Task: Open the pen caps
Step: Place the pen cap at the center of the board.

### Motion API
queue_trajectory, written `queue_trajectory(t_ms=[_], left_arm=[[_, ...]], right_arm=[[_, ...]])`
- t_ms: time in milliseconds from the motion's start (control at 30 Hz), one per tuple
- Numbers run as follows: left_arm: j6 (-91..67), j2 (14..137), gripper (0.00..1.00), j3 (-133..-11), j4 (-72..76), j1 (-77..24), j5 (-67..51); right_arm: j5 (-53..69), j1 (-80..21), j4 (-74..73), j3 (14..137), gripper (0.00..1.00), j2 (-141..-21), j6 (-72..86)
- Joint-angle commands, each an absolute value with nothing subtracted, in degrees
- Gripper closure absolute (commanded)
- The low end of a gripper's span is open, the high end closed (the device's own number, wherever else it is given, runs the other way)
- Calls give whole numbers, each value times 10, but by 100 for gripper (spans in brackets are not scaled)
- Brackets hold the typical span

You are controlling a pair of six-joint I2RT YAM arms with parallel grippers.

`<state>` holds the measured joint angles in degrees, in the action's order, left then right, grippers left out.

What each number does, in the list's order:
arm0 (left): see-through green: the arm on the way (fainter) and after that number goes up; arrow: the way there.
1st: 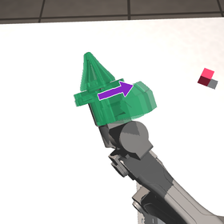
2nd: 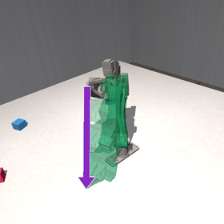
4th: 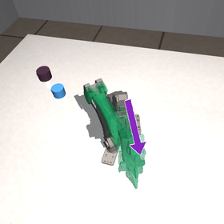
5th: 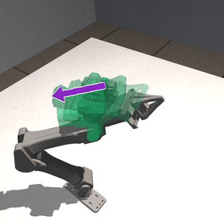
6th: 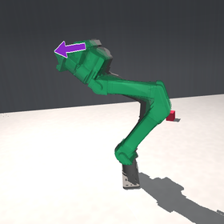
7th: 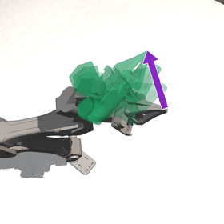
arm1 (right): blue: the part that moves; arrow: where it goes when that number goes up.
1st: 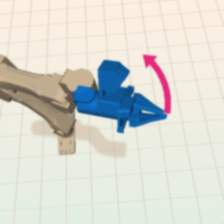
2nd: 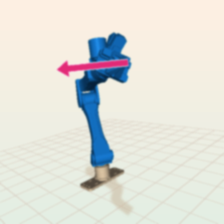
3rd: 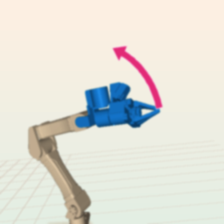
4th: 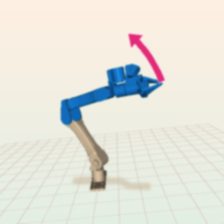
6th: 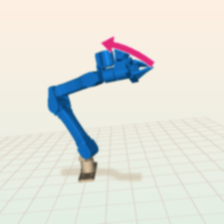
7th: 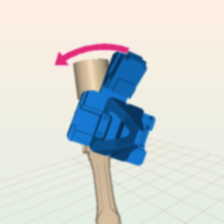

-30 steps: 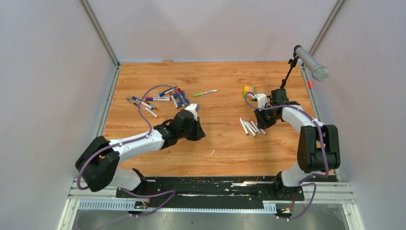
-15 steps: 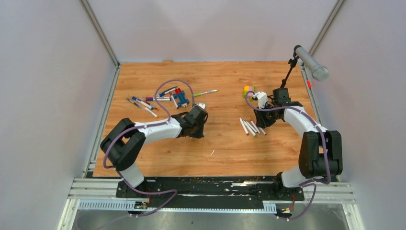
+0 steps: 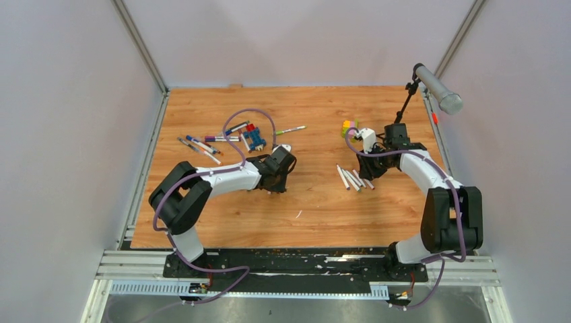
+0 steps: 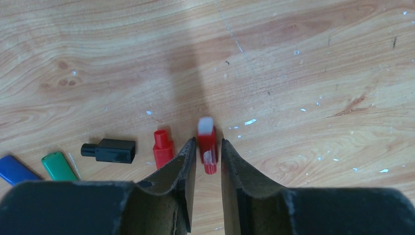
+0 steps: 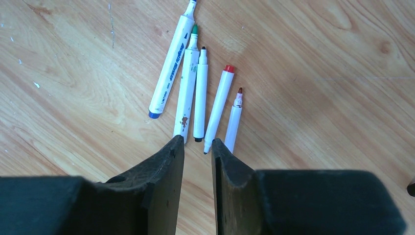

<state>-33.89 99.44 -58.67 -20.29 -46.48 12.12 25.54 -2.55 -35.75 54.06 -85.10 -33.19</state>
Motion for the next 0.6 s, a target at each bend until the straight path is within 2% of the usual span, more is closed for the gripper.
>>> queue_trajectory(t_ms=[0,233,567], left_arm=[[-326,993,68,-609,-218,-467,136],[-318,957,67,-614,-222,-467,134],[-276,849,50,-598,-201,-456,178]], right_arm=[[278,-24,-360,562,72,-831,-344],[289,-24,-364,563,72,-826,-347],[303,-24,-369,563,71,-818,-351]])
